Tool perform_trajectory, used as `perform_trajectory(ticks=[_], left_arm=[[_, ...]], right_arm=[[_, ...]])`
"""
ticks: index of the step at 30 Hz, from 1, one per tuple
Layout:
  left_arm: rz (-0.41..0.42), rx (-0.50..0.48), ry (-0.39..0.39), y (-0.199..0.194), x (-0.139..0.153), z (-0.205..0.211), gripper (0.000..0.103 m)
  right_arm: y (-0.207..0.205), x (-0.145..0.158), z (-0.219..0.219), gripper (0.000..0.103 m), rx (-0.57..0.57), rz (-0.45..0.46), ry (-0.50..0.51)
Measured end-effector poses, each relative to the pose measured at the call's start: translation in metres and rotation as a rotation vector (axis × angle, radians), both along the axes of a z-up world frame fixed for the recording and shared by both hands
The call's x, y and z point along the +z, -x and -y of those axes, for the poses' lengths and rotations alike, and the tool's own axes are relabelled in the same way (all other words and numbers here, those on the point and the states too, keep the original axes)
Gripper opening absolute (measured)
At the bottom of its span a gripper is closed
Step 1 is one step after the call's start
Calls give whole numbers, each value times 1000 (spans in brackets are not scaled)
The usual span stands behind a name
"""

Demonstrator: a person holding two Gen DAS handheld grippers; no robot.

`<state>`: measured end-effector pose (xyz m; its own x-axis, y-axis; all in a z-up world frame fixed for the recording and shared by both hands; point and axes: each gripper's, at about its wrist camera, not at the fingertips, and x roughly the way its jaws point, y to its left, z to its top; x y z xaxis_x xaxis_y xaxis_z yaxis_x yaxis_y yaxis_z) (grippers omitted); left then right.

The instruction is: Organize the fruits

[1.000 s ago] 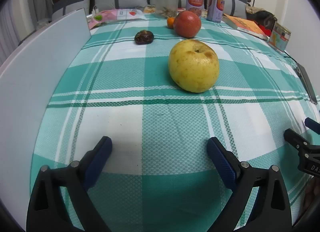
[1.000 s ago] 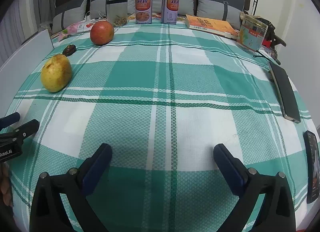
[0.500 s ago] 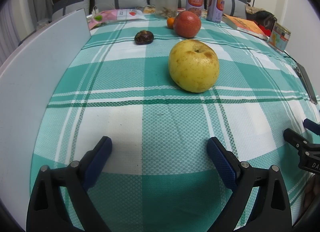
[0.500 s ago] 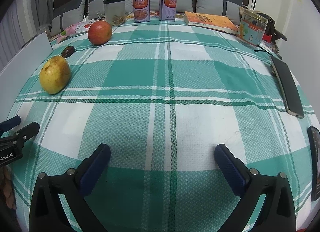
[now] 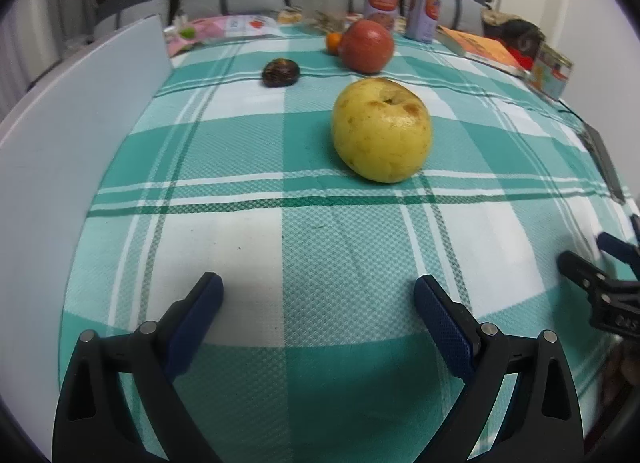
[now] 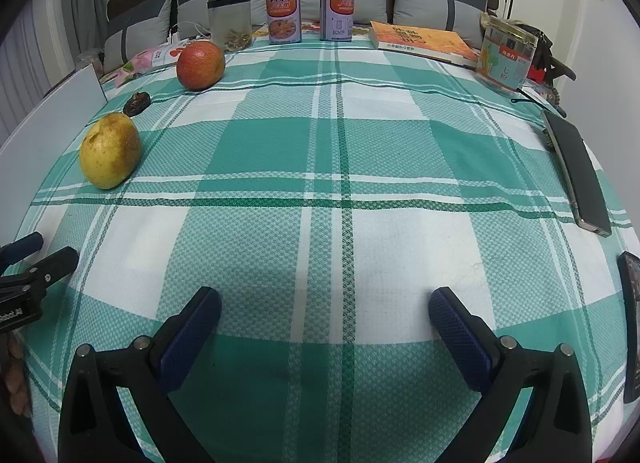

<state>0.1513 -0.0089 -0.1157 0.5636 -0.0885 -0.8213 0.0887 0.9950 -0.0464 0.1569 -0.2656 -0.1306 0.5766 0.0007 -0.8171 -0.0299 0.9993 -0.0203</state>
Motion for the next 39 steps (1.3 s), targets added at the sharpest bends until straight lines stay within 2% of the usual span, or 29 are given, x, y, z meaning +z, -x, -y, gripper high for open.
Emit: perform_trajectory(ticks=[2, 4, 6, 9, 10, 12, 14, 17, 19, 22, 23, 24, 33, 39], left_arm=[[-10, 8, 58, -8, 10, -15, 97], [26, 53, 107, -21, 25, -32, 97], [61, 109, 153, -50, 44, -52, 97], [38, 146, 187, -111, 56, -67, 97], [10, 130, 185, -138, 52, -64, 96], [-27, 105, 155, -168, 40, -56, 95], [-59, 84, 76, -202, 21, -44, 95], [-70, 81, 14, -222, 4, -36, 94], [-68, 80, 6, -226, 0, -37, 91], [-43, 66, -27, -228, -2, -37, 66], [-28, 51, -22, -228, -1, -37, 49], [-20, 44, -20, -230, 0, -37, 40], [-5, 59, -7, -213, 3, -46, 41], [-15, 110, 26, -174, 11, -57, 40]], right_arm=[[0, 0, 0, 103, 0, 0, 0], [0, 0, 0, 103, 0, 0, 0], [0, 0, -1, 103, 1, -1, 0], [-2, 0, -3, 103, 5, -3, 0], [-2, 0, -3, 103, 6, -4, 0], [-3, 0, -4, 103, 8, -4, -1], [-3, 0, -3, 103, 8, -4, -1], [-3, 0, -3, 103, 8, -4, -1], [-3, 0, -3, 103, 8, -4, -1], [-3, 0, -3, 103, 8, -4, -1], [-3, 0, -4, 103, 8, -5, -1], [-3, 0, -4, 103, 8, -5, -1], [-3, 0, -4, 103, 8, -5, -1], [-3, 0, -3, 103, 8, -5, -2]])
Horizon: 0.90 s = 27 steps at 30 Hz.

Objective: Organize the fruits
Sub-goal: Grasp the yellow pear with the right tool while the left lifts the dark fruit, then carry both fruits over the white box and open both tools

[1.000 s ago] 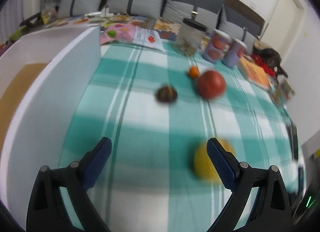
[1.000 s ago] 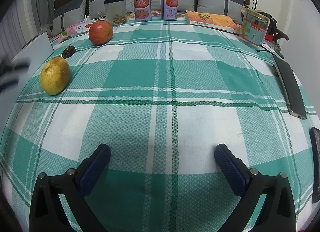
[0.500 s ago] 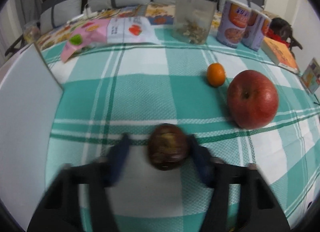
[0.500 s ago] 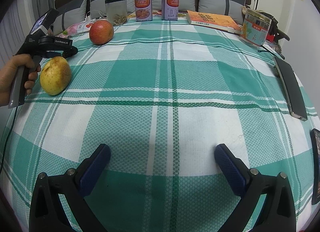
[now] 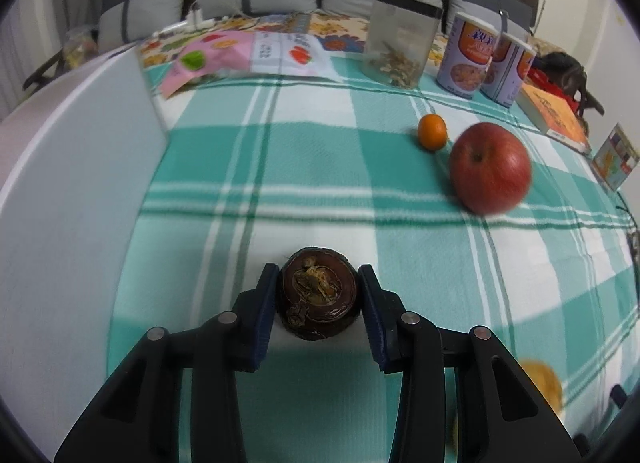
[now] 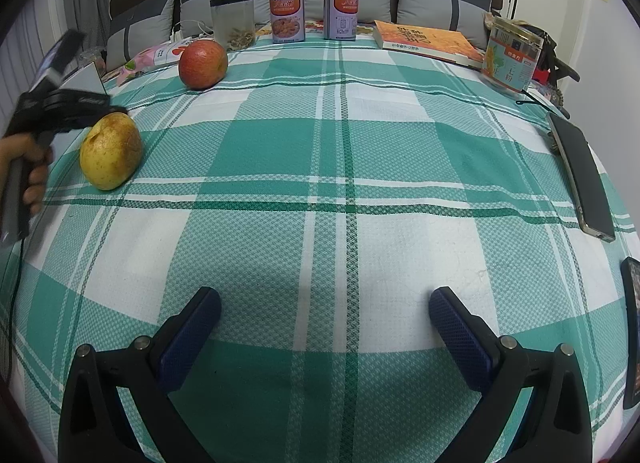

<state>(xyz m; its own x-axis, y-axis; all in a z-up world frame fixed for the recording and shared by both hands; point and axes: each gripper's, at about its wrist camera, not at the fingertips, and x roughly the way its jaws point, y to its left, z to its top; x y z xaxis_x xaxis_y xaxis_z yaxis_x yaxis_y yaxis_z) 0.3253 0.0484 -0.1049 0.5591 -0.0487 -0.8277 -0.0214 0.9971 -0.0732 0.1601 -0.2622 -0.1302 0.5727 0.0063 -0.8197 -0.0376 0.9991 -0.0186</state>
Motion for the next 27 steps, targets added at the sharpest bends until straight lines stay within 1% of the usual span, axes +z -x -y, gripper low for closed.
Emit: perform_trajectory(ticks=[3, 5, 6, 7, 8, 9, 10, 11, 13, 14, 16, 19, 20, 21, 22, 25, 27], left_arm=[[2, 15, 30, 32, 9, -3, 40], [-2, 18, 67, 60, 17, -3, 40], [-5, 19, 94, 77, 23, -4, 40], [-9, 15, 107, 87, 26, -5, 40], [-14, 6, 121, 106, 32, -6, 40], [-16, 2, 125, 115, 35, -6, 40], [-24, -11, 129, 131, 40, -7, 40], [-27, -13, 130, 141, 44, -9, 40], [-33, -10, 141, 159, 52, -13, 40], [-35, -6, 147, 166, 55, -15, 40], [-28, -3, 150, 180, 67, -19, 40], [-7, -8, 144, 196, 82, -27, 40], [2, -5, 151, 203, 90, -32, 40], [8, 1, 159, 208, 96, -38, 40], [13, 7, 165, 213, 100, -42, 40], [47, 37, 198, 231, 125, -72, 40], [76, 64, 213, 241, 143, -99, 40]], right_arm=[[0, 0, 0, 103, 3, -1, -2], [-3, 1, 1, 103, 19, -11, -12], [-6, 5, 2, 102, 28, -26, -36], [-8, 13, 3, 102, 35, -15, -97], [-9, 21, 2, 102, 46, 11, -149], [-12, 34, -5, 102, 84, 47, -218], [-16, 40, -14, 102, 120, 55, -248], [-26, 46, -33, 102, 185, 44, -281], [-43, 49, -67, 102, 277, 14, -307], [-52, 51, -85, 102, 313, 14, -303], [-70, 49, -126, 102, 381, 6, -246], [-90, 37, -169, 102, 420, -43, -120], [-94, 32, -176, 96, 420, -63, -91], [-98, 29, -181, 69, 411, -80, -72], [-101, 28, -181, 64, 390, -83, -58], [-101, 35, -173, 63, 374, -98, -115], [-97, 49, -167, 62, 389, -93, -159]])
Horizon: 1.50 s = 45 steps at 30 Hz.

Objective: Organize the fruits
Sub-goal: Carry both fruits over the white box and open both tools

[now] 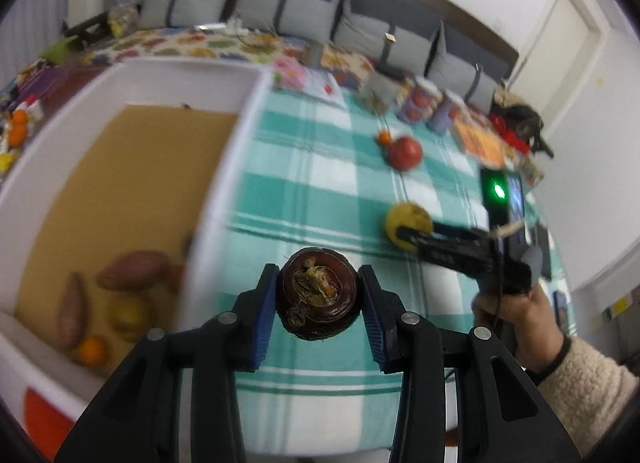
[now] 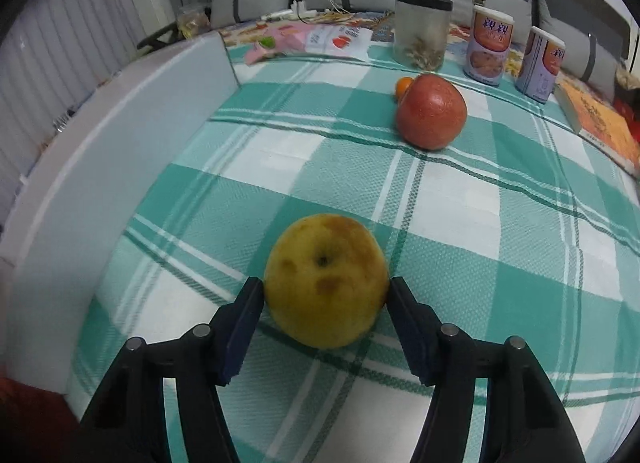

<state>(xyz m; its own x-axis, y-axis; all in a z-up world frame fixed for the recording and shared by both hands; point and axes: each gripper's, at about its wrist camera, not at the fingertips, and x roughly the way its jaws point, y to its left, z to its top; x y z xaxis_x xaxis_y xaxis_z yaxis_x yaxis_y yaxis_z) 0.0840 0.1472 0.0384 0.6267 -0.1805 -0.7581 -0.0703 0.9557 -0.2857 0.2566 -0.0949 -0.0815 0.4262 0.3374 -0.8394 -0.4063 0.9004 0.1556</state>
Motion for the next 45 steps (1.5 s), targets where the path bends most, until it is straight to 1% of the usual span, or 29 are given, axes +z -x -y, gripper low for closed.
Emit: perform_trajectory(ticks=[2, 3, 4, 5, 7, 9, 11, 13, 14, 15, 16, 17, 19, 20, 21, 22, 23, 25, 27, 28, 29, 30, 34, 36, 38, 40, 42, 43, 45], left_arm=[[27, 42, 10, 7, 17, -29, 40], [34, 65, 11, 8, 23, -43, 40], [41, 99, 7, 6, 30, -66, 40], [44, 131, -11, 3, 32, -82, 40], [23, 176, -59, -10, 27, -106, 40], [-28, 222, -64, -26, 10, -133, 40], [-63, 261, -65, -32, -5, -152, 40], [-58, 273, -21, -26, -10, -160, 40], [-49, 274, -17, -20, -11, -161, 40], [-44, 277, -13, -15, -13, -161, 40], [-42, 278, -3, -12, -13, -160, 40], [-30, 276, 19, -4, -14, -160, 40], [-10, 280, 10, 2, -14, -155, 40], [-1, 283, 0, 3, -14, -153, 40], [2, 285, -3, 5, -15, -152, 40], [5, 290, 2, 9, -16, -151, 40], [4, 288, 13, 9, -18, -150, 40], [-4, 288, 18, 11, -17, -151, 40], [-4, 296, 14, 15, -16, -155, 40], [-8, 299, 6, 16, -17, -157, 40], [-13, 306, 5, 17, -18, -160, 40], [-15, 309, 8, 18, -20, -161, 40], [-25, 308, 0, 17, -24, -162, 40], [-31, 296, -11, 14, -24, -162, 40], [-42, 284, -14, 5, -24, -163, 40], [-58, 275, -22, -7, -26, -165, 40], [-92, 266, -27, -32, -33, -169, 40], [-106, 264, -13, -40, -36, -171, 40], [-167, 261, 22, -66, -51, -179, 40]], right_arm=[[7, 22, -5, 61, 20, 2, -55], [11, 37, -13, 54, 44, 9, -92], [15, 55, -23, 43, 72, 24, -133], [18, 75, -37, 5, 104, 42, -177], [23, 106, -73, 3, 168, 87, -165], [19, 117, -109, 3, 225, 100, -124], [11, 118, -123, 5, 243, 91, -112], [3, 112, -121, 35, 234, 61, -102], [5, 101, -114, 82, 223, 27, -90], [11, 93, -109, 102, 229, 4, -88], [26, 78, -105, 102, 249, -48, -82], [55, 59, -98, 102, 304, -128, -117], [115, 35, -100, 102, 430, -183, -197], [136, 26, -110, 102, 476, -154, -174], [155, 13, -128, 102, 504, -91, -103], [162, 0, -143, 101, 508, -57, -55], [161, -14, -156, 97, 491, -46, -33], [151, -27, -163, 90, 443, -52, -37], [140, -31, -162, 81, 422, -74, -84], [136, -33, -164, 76, 437, -88, -75], [132, -36, -168, 63, 458, -107, -35], [130, -37, -168, 62, 468, -135, -45], [121, -30, -150, 61, 406, -214, -107], [112, -8, -135, 61, 360, -224, -195], [101, 27, -135, 61, 348, -177, -251], [83, 63, -151, 61, 371, -112, -272], [55, 96, -186, 62, 407, -29, -252], [45, 102, -204, 62, 425, 1, -232], [23, 97, -245, 62, 476, -18, -160]])
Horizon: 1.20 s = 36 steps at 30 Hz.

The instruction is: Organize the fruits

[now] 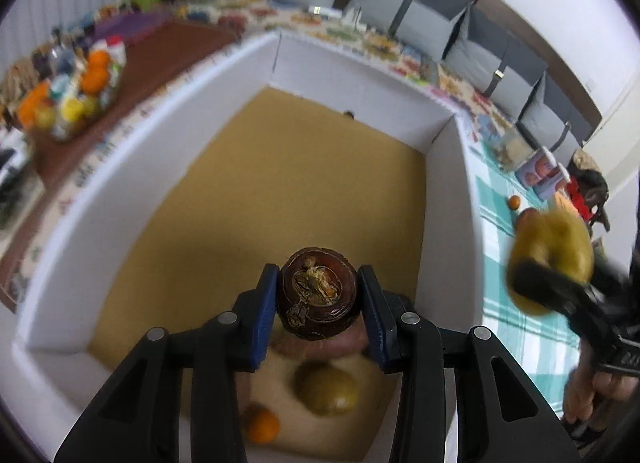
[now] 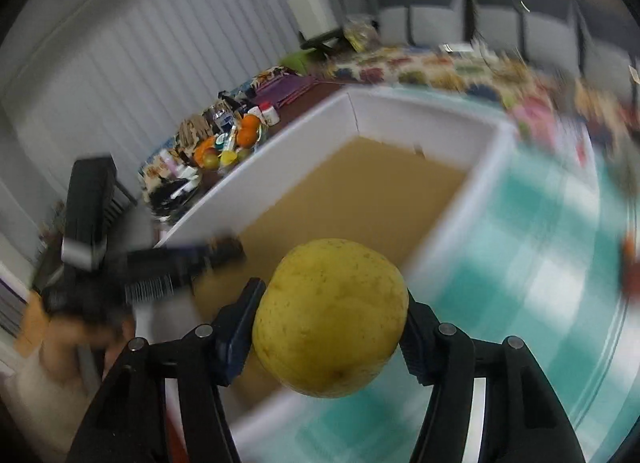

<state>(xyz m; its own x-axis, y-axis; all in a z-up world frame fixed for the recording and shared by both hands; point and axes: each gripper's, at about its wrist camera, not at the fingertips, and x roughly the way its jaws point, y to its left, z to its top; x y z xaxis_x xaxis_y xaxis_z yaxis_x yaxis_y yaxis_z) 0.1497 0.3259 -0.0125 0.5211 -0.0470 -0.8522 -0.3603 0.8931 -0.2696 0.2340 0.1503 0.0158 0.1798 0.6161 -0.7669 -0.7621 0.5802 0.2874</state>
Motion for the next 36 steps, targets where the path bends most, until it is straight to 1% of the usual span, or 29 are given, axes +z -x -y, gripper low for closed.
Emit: perform_trajectory(ticks=[2, 4, 6, 7, 8, 9, 10, 11, 12, 13, 14, 15, 16, 17, 18, 19, 21, 24, 26, 30, 36], left_arm=[[-58, 8, 8, -16, -15, -5, 40], [-116, 29, -3, -27, -30, -11, 41], [-152, 44, -9, -31, -37, -15, 41], [-167, 60, -15, -31, -40, -17, 42], [-175, 71, -23, -31, -40, -19, 47], [-186, 83, -33, -30, -41, -20, 52], [-185, 89, -36, -29, -40, -21, 61], [-170, 98, -42, -24, -35, -21, 65], [-147, 102, -51, -19, -29, -21, 65], [-120, 105, -67, -13, -21, -19, 68], [-88, 108, -86, -5, -10, -17, 77], [-64, 113, -101, 0, -3, -15, 83], [-27, 124, -131, 8, 7, -11, 94], [18, 141, -176, 20, 21, -6, 97], [37, 148, -195, 25, 27, -4, 97], [68, 157, -220, 36, 36, 1, 97], [97, 167, -231, 47, 45, 2, 97], [139, 195, -255, 67, 59, 2, 97], [160, 209, -279, 80, 68, 1, 97], [184, 220, -306, 87, 79, 2, 97], [202, 226, -324, 98, 86, 2, 97]], right_arm=[[-20, -17, -30, 62, 21, -1, 93], [-31, -35, -52, 62, 54, 15, 175], [-43, -52, -61, 62, 60, -6, 232], [-49, -58, -58, 62, 54, -7, 244], [-47, -62, -50, 63, 49, 3, 247], [-49, -60, -51, 70, 40, 14, 250], [-50, -57, -50, 76, 30, 17, 243], [-47, -52, -47, 86, 18, 21, 237], [-43, -41, -41, 90, -10, 47, 233], [-35, -33, -37, 91, -31, 73, 236], [-26, -22, -34, 93, -60, 110, 249], [-13, -6, -28, 97, -100, 166, 275], [-5, 3, -29, 99, -113, 202, 285], [6, 15, -28, 100, -122, 249, 289], [23, 30, -26, 102, -136, 309, 289], [33, 39, -26, 102, -144, 341, 292], [51, 56, -26, 103, -161, 387, 283], [67, 75, -32, 103, -180, 450, 283], [74, 83, -35, 103, -180, 474, 287], [85, 98, -36, 103, -184, 518, 275], [94, 106, -35, 103, -190, 552, 276]])
